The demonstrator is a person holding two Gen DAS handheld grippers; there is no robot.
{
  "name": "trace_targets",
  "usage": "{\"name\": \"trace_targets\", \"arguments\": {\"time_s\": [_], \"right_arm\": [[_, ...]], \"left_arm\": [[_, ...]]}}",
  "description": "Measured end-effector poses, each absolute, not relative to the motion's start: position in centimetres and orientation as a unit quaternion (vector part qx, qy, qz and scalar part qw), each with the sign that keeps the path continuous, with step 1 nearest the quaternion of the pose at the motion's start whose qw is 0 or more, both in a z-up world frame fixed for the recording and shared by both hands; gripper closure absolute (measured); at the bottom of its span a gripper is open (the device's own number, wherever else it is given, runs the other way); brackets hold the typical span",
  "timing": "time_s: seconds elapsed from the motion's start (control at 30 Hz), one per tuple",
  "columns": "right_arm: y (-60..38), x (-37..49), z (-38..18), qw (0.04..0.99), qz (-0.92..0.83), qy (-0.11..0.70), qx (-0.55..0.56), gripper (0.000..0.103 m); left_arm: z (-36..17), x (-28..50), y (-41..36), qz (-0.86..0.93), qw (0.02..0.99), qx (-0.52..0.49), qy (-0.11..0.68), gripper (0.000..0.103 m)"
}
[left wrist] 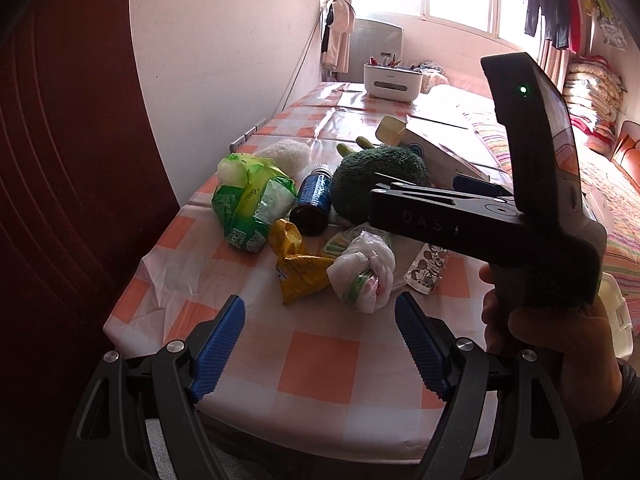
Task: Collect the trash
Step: 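Grasp the green furry plush with the right gripper and lift it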
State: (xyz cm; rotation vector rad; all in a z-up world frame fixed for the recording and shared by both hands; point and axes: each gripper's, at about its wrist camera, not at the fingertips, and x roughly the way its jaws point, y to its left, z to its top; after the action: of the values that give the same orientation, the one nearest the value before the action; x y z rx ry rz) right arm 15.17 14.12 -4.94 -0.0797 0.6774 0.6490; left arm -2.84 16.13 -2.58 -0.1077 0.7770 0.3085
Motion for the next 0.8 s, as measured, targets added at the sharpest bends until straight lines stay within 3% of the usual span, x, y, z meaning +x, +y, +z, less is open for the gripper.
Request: {"name": "trace_targets", "arguments": {"time_s": [0.57, 0.67, 0.8], "right_arm": [[18.6, 18.0, -7.1, 0.898, 0.269, 0.332, -0.107, 0.006], [18.5, 18.2, -7.2, 0.9, 0.269, 0.325, -0.11, 0.008], [18.3, 18.1, -6.9, 0.902, 0.274, 0.313, -0.115, 0.021]], "left_arm": [[-3.5, -2.3, 17.5, 0.167, 0.903, -0.061, 0.391, 0.028], [-3.7, -2.2, 17.5, 0.167, 0.903, -0.061, 0.392, 0.028], [-3.7, -2.2, 17.4, 0.168, 0.902, -0.058, 0.394, 0.028]]}}
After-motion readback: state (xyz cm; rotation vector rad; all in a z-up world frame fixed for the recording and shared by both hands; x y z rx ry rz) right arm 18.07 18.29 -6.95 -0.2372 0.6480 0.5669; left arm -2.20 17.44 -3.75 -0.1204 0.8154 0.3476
